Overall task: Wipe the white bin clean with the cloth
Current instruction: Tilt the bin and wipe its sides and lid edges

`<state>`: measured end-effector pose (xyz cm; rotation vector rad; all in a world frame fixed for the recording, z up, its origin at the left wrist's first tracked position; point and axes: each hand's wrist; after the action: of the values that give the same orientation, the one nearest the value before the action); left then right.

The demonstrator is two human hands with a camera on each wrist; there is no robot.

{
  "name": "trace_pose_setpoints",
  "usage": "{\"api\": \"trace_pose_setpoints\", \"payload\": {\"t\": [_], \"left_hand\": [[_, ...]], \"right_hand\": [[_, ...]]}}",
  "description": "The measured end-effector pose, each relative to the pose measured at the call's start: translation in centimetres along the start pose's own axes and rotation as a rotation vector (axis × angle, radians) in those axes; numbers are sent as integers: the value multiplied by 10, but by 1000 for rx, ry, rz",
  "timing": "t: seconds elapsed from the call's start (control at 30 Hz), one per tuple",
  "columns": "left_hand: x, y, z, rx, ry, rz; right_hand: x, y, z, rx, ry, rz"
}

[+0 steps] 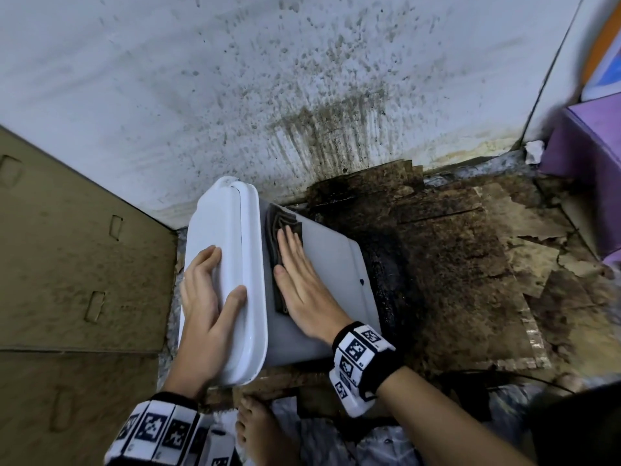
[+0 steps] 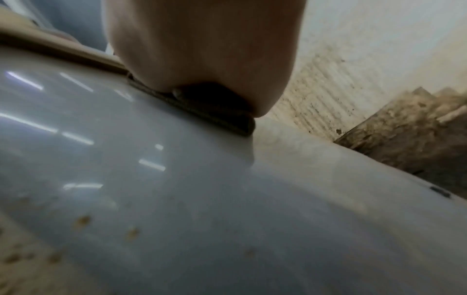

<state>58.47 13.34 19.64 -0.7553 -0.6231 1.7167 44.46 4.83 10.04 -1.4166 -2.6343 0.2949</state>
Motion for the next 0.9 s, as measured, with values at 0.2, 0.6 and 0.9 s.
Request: {"api": "trace_pose_setpoints", "payload": {"t": [0.2,0.6,0.9], "left_hand": [[1,-3,-3,27,-20,12],[2,3,7,8,14,19],[1,1,11,54,-8,5]], "right_hand": [[-5,-3,22,24,22,34],[-4,-38,95,5,447,48],[1,-12,36,-65,291,78]]}}
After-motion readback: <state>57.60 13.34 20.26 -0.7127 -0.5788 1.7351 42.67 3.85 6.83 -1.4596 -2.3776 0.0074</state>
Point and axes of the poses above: each hand's wrist, its own x-axis away from the middle knuckle, its own y-axis out of the palm, z = x × y, and after that the axes turned 5 degrees about y, right-handed
